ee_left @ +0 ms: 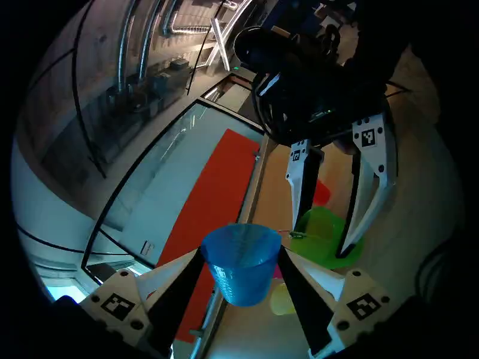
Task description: Pour water
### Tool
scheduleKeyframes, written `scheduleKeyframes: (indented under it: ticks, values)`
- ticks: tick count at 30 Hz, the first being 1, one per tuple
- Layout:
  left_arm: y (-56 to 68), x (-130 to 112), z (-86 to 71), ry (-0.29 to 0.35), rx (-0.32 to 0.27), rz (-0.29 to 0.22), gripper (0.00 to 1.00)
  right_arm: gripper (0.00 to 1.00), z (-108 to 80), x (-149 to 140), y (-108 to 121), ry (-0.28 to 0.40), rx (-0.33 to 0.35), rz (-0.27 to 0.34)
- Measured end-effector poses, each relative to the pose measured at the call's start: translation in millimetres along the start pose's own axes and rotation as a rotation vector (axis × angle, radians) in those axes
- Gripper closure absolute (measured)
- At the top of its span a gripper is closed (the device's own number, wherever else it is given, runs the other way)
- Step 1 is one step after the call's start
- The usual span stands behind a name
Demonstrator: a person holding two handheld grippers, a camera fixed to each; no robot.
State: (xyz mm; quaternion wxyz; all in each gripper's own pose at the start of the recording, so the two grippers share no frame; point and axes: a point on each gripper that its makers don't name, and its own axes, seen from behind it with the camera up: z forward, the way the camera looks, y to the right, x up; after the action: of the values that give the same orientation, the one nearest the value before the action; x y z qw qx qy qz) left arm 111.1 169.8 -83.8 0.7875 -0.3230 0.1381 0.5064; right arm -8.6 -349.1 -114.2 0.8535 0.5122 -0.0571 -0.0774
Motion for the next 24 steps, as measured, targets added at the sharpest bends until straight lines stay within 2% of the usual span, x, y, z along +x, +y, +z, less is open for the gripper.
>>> scheduleKeyframes:
  ticks: [24]
  values:
    - [-3.4, 0.9, 0.6, 0.001, 0.005, 0.039, 0.13, 0.06, -1.6, -0.1, 1.8, 0.003, -0.003, 0.001]
